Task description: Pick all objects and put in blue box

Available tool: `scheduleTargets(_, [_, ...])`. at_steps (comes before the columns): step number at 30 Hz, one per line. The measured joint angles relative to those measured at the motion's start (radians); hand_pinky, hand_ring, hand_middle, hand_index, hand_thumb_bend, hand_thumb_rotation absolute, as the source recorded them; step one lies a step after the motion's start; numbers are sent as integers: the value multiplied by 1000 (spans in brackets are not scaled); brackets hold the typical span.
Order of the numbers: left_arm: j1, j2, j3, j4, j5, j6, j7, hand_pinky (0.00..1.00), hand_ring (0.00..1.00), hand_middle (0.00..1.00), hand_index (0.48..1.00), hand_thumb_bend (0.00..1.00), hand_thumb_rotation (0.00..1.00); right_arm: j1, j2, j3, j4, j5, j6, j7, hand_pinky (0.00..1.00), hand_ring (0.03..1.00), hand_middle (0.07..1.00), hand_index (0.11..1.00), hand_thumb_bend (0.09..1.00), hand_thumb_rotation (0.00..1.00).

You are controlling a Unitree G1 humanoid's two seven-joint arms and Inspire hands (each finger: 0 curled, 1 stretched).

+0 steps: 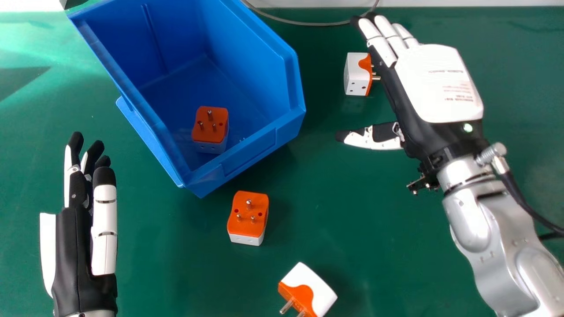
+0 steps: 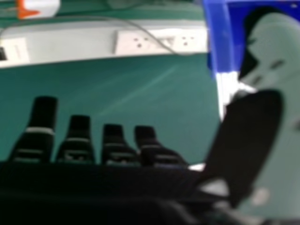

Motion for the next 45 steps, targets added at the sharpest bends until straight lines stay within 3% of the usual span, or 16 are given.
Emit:
scheduleTargets(3, [-1, 0, 0, 0, -1, 0, -1, 911, 924, 944, 975, 458, 961, -40, 0, 16, 43, -2, 25, 17, 779, 916, 953, 926, 570, 281])
scheduleTargets(10, [-8, 0, 0, 1, -20, -1, -13, 909, 923, 944, 973, 457, 941, -117, -8, 59, 147, -22, 46, 22, 731, 874, 909, 885, 591, 262])
scheduleTargets(16, [-13, 4, 1, 1, -25, -2, -19, 918, 929, 951, 981, 457, 946, -207, -14, 73, 271, -22, 46, 22, 707, 843, 879, 854, 606, 232])
scheduleTargets(23, [-13, 4, 6, 1, -28, -2, -32, 935, 936, 956, 988, 445, 944, -313, -24, 93, 401, -18, 45, 25, 685, 818, 855, 827, 615, 206])
scheduleTargets(45, [-9, 4, 9, -1, -34, -7, -38, 941, 939, 959, 993, 460, 949, -537, 7, 148, 716, 46, 45, 42, 663, 782, 816, 789, 660, 137])
